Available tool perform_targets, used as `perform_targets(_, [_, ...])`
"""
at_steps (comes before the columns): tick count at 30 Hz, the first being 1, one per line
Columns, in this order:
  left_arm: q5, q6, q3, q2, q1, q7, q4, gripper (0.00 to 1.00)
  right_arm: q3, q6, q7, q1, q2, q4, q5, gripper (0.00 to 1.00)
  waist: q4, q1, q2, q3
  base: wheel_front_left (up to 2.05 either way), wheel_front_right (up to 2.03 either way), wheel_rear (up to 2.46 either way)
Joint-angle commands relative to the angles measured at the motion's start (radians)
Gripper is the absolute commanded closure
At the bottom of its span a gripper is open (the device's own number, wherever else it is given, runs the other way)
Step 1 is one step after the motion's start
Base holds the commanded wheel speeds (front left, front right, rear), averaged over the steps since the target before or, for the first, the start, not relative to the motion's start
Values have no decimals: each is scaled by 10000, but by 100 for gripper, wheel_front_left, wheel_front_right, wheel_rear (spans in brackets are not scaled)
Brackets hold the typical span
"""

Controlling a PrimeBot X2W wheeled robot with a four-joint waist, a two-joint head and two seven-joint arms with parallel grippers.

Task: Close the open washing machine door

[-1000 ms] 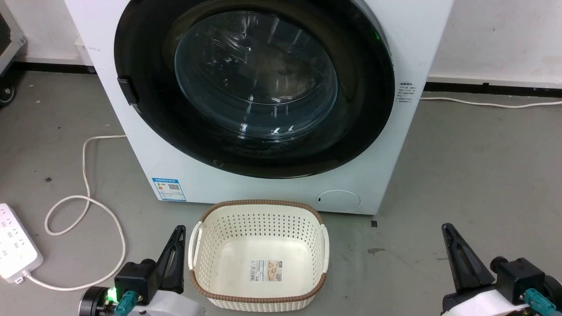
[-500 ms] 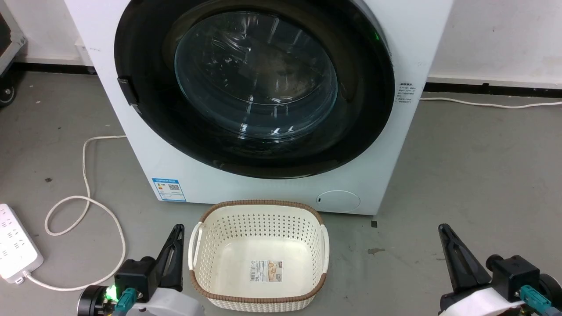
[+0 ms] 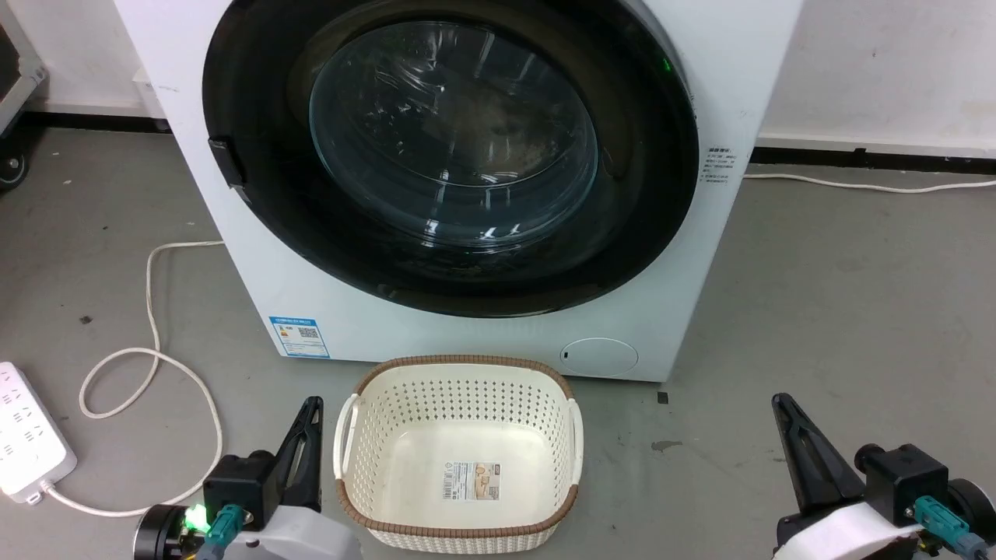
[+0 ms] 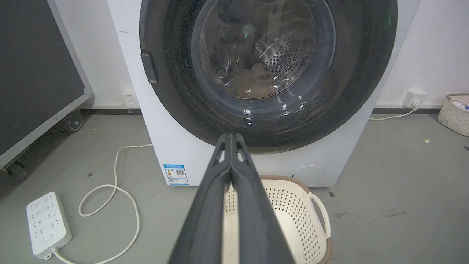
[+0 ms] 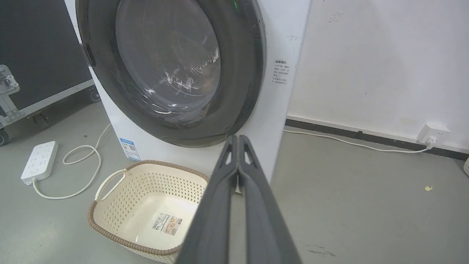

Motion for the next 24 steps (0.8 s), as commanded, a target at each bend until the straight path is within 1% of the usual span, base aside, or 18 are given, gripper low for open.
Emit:
perform_targets(1, [115,101,44,-9,-122,117,-64,100,39,-6,114,-153,38,-81,-86,100,-1,0,0,-3,0,0,0])
perform_targets(24, [299,332,100,-19,-168,586,-252,100,158,-8,585,-266,49,-134,-183,100,-14,0,0,-23,0,0,0])
